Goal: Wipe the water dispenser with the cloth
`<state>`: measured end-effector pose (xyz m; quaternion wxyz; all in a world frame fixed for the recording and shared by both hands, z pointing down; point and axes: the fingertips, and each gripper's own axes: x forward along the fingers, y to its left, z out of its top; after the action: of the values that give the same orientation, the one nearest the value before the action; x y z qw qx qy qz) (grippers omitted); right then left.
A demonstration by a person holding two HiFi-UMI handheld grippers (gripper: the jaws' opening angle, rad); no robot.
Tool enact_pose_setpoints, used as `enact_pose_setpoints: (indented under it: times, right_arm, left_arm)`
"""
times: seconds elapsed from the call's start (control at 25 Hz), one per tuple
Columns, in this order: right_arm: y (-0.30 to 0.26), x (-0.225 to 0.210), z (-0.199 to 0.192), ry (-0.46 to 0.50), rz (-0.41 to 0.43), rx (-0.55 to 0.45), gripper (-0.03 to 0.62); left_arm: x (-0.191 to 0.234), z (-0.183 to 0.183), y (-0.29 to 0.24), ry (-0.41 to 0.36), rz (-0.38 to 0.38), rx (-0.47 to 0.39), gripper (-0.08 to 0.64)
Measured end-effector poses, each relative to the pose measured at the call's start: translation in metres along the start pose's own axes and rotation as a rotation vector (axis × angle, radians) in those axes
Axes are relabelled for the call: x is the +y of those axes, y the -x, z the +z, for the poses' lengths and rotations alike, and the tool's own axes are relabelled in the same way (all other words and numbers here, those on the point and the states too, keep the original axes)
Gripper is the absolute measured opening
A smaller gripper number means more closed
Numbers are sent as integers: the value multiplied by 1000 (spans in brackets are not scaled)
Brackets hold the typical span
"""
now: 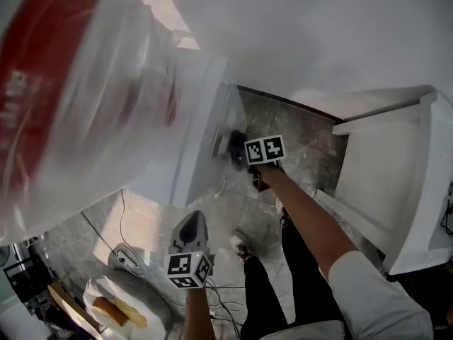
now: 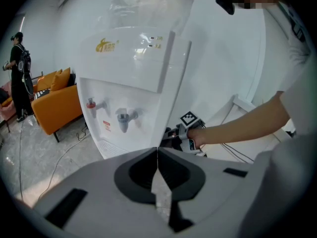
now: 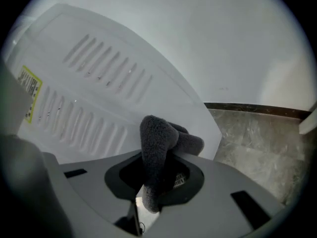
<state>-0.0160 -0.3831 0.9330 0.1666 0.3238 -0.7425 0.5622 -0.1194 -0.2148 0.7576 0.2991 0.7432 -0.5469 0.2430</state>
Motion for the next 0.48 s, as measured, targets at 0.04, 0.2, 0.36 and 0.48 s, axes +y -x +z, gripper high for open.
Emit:
enact_pose_setpoints:
  times: [0.04,0.2,0.36,0.48]
  right_arm:
    - [-3,-7,4,-10,-11,-1,66]
    - [-13,-29,22,-53,-37,-4,64]
    - [-5,-36,48,53,-90,-26,64]
    - [12,-23,82,43,-61,-129,64]
  left_arm:
    - [5,0,-2,0,7,4,18]
    - [23,0,-9,5,34,21,18]
    - [29,3,-14,10,40,23,18]
    - [28,8,-17,13,34,12,18]
